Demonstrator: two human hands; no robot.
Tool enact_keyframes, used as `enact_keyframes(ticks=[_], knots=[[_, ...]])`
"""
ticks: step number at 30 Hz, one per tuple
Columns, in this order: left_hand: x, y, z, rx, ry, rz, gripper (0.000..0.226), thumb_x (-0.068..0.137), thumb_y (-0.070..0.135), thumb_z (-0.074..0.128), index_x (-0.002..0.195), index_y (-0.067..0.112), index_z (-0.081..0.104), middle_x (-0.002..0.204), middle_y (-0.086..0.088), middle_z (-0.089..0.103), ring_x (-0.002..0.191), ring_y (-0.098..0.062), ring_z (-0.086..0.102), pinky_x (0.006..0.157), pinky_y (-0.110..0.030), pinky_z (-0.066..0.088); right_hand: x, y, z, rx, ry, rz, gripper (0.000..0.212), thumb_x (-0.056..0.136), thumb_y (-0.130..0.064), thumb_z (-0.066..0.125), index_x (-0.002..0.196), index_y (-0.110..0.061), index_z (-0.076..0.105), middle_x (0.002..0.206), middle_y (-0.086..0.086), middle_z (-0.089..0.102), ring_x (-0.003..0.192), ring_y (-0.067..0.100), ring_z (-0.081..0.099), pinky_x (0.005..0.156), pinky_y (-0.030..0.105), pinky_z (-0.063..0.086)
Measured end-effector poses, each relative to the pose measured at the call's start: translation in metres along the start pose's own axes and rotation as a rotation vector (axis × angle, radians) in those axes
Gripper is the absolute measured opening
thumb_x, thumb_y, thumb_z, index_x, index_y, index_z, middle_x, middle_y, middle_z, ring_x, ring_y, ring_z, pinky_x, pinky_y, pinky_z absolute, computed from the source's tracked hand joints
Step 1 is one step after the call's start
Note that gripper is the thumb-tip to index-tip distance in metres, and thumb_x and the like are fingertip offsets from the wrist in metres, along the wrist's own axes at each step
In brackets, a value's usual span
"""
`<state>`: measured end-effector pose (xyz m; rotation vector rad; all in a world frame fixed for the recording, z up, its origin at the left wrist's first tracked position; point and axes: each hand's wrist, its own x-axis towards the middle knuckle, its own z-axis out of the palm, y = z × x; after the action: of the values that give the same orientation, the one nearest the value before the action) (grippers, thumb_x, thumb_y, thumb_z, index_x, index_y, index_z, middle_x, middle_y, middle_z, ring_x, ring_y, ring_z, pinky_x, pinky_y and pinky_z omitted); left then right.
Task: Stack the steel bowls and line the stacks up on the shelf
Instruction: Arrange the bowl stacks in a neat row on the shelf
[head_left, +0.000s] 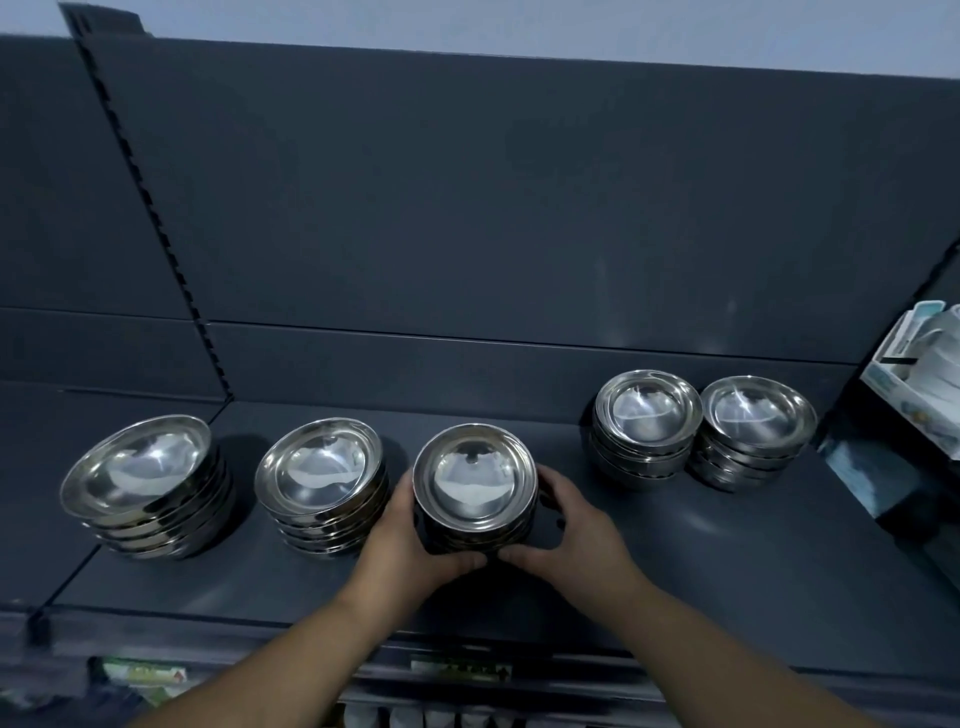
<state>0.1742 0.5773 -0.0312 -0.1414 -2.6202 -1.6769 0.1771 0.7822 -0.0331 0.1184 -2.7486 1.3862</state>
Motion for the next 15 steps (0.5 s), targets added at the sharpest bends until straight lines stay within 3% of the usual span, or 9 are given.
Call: enact_keyframes(ticks=[4, 11, 15], knots=[[-0.003, 0.006, -0.001, -0.041, 0.006, -0.020, 0.123, 0.052, 0.017, 0.093, 0.149, 0.027, 0.018, 0.126, 0.016, 0.050, 0.120, 0.003, 0.042, 0.086, 0.005, 0.027, 0.003, -0.004, -0.004, 0.022, 0.013, -0.011, 0.099, 0.055, -0.038, 0.090, 0.141, -0.037, 0.040, 0.134, -0.019, 0.054, 0.123, -0.002, 0.049, 0.107, 0.023, 0.040], [-0.001, 0.013, -0.003, -0.046, 0.008, -0.007, 0.121, 0.055, 0.015, 0.092, 0.150, 0.021, 0.019, 0.128, 0.016, 0.046, 0.120, 0.003, 0.040, 0.078, 0.013, 0.024, 0.001, -0.009, -0.010, 0.025, 0.026, -0.034, 0.088, 0.057, -0.038, 0.090, 0.134, -0.041, 0.048, 0.118, -0.033, 0.055, 0.112, -0.021, 0.048, 0.091, -0.003, 0.032], [0.005, 0.013, -0.005, -0.108, -0.017, -0.030, 0.121, 0.055, 0.015, 0.092, 0.150, 0.027, 0.017, 0.125, 0.020, 0.052, 0.118, 0.003, 0.049, 0.090, 0.002, 0.035, 0.001, -0.011, -0.012, 0.018, 0.026, -0.017, 0.084, 0.060, -0.042, 0.087, 0.134, -0.039, 0.048, 0.118, -0.030, 0.056, 0.112, -0.013, 0.050, 0.090, 0.001, 0.033]])
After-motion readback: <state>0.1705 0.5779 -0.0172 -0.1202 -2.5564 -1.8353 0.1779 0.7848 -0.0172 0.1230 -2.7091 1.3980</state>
